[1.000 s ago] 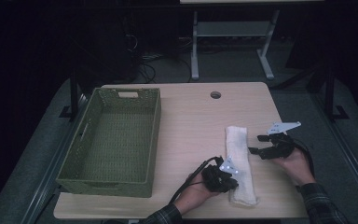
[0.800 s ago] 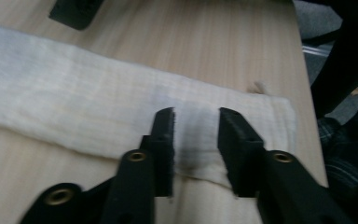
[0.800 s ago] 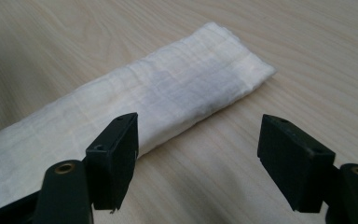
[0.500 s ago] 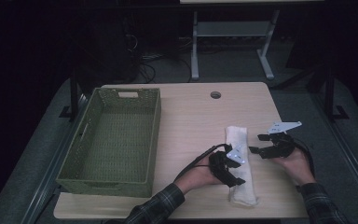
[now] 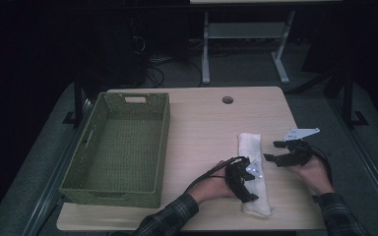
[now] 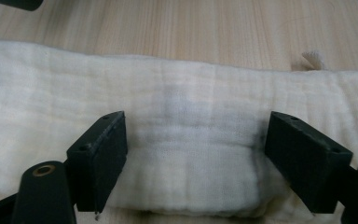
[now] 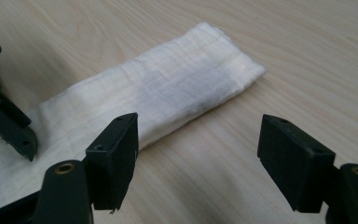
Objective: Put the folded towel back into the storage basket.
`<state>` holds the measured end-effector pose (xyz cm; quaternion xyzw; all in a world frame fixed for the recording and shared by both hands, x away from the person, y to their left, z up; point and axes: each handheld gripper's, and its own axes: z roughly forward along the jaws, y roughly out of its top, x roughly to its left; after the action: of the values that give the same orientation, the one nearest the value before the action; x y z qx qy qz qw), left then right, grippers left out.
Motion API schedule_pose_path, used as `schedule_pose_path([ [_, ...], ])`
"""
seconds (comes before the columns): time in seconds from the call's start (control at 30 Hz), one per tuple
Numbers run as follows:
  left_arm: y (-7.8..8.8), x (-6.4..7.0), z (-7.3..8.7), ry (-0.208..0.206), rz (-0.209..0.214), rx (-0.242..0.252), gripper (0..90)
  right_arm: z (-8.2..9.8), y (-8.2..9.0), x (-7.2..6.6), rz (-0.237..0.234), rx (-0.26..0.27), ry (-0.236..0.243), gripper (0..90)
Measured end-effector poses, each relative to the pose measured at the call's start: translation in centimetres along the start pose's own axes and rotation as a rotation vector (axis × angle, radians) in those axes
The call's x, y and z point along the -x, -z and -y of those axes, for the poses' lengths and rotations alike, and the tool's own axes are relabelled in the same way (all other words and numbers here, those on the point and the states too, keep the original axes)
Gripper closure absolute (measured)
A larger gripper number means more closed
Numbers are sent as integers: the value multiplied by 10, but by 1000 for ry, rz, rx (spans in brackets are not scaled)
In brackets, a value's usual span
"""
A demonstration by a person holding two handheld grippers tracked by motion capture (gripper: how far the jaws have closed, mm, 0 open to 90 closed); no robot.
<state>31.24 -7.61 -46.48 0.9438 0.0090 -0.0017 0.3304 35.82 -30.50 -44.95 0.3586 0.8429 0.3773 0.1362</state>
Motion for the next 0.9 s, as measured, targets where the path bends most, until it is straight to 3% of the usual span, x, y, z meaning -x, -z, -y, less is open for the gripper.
schedule_pose_path([
  [0.17, 5, 5, 1, 23, -15, -9, 356, 0, -1, 0, -3, -4, 5, 284],
  [0.3, 9, 8, 3, 42, -19, -8, 514, 0, 0, -1, -44, 9, 8, 264],
  [0.37, 10, 9, 4, 64, -22, 3, 590, -1, 1, -2, -83, 16, 28, 255],
  [0.53, 12, 5, 6, 102, -17, -1, 748, -8, 1, -6, -117, -5, 87, 255],
  [0.63, 12, 4, 6, 125, -13, 4, 778, -14, -3, -7, -143, 1, 127, 258],
  [0.77, 11, 2, 8, 166, 4, 33, 794, -26, -12, -8, -162, -32, 173, 259],
  [0.9, 12, 0, 9, 173, 4, 32, 796, -38, -22, -5, -200, -39, 210, 262],
])
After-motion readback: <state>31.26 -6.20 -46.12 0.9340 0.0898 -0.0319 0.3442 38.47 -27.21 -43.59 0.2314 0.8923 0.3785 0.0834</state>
